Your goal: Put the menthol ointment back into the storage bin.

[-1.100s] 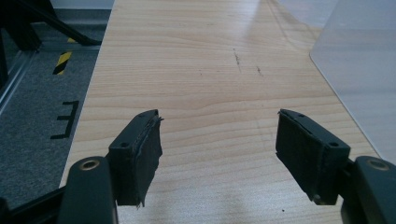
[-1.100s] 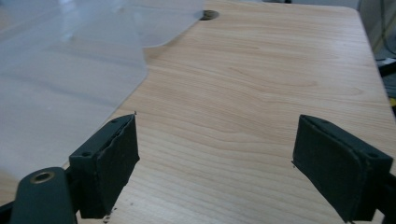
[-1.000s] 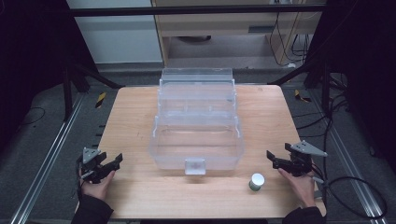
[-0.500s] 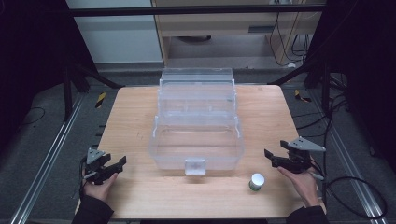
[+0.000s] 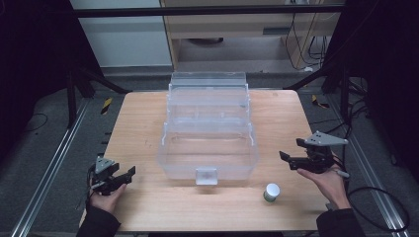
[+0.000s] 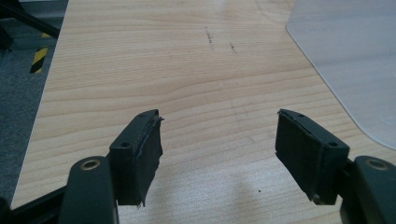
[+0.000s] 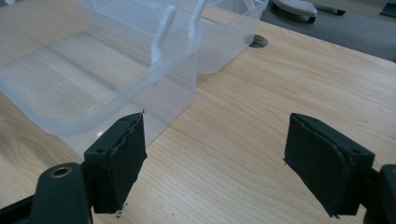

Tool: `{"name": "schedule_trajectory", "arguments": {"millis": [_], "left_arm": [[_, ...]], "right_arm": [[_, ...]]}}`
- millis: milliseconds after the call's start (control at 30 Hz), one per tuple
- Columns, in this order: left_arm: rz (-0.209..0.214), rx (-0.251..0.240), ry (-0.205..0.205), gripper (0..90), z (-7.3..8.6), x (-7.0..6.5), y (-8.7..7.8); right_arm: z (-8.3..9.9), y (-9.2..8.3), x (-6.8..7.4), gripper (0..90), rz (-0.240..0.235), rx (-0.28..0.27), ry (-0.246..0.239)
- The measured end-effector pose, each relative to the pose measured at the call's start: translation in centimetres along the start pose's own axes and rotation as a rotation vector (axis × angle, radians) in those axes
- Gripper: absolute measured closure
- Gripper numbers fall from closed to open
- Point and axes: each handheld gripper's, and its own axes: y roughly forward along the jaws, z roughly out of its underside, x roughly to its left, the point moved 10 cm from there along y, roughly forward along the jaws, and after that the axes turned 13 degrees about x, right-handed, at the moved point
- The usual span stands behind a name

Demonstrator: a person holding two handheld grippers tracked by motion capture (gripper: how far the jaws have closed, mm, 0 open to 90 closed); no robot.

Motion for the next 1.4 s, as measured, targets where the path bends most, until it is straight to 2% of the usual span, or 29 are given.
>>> {"name": "schedule_trajectory", "arguments": {"millis": [167,233,267,333,367,400,467,567,633,700,733,1000,1067,1200,1300,1400], "left_arm": [[-0.002,0.003,0.003,30.7,0.0,0.0,0.0],[-0.002,0.004,0.002,30.8,0.0,0.0,0.0],[-0.002,0.005,0.002,30.8,0.0,0.0,0.0],[-0.003,0.004,0.003,30.8,0.0,0.0,0.0],[-0.003,0.004,0.003,30.8,0.0,0.0,0.0],[-0.003,0.005,0.004,30.8,0.0,-0.1,0.0],[-0.004,0.006,0.005,30.8,0.0,-0.1,0.0],[-0.004,0.009,0.007,30.8,0.1,-0.1,0.0],[-0.004,0.009,0.007,30.8,0.1,-0.1,0.1],[-0.005,0.01,0.009,30.8,0.1,-0.1,0.1],[-0.006,0.012,0.01,30.8,0.1,-0.1,0.1],[-0.007,0.013,0.011,30.9,0.1,0.0,0.1],[-0.008,0.013,0.012,30.9,0.1,-0.1,0.1],[-0.008,0.016,0.014,30.9,0.1,-0.1,0.1],[-0.008,0.016,0.013,31.0,0.1,-0.1,0.2],[-0.008,0.018,0.013,31.0,0.1,-0.1,0.2]], "right_arm": [[-0.9,-0.5,0.2,19.7,-0.009,0.017,-0.025],[-1.4,-0.8,0.4,19.4,-0.003,0.041,-0.07],[-1.4,-0.8,0.4,19.4,-0.003,0.041,-0.07],[-1.8,-1.1,0.9,19.3,-0.021,0.069,-0.11],[-1.8,-1.1,0.9,19.3,-0.021,0.069,-0.11],[-1.9,-1.3,1.1,19.6,-0.024,0.093,-0.137],[-2.0,-1.4,1.2,19.5,-0.025,0.102,-0.151],[-2.2,-1.6,1.8,19.2,-0.048,0.149,-0.188],[-2.3,-1.7,2.0,19.1,-0.056,0.154,-0.204],[-2.4,-1.7,2.6,19.5,-0.096,0.179,-0.241],[-2.4,-1.7,2.6,19.5,-0.096,0.179,-0.241],[-1.6,-1.3,4.5,21.7,-0.167,0.296,-0.365],[-1.4,-1.3,4.8,22.2,-0.178,0.319,-0.395],[-0.9,-1.2,5.0,22.5,-0.186,0.353,-0.418],[-0.2,-1.1,5.4,23.5,-0.192,0.409,-0.474],[0.1,-1.1,5.7,23.5,-0.203,0.431,-0.501]]}}
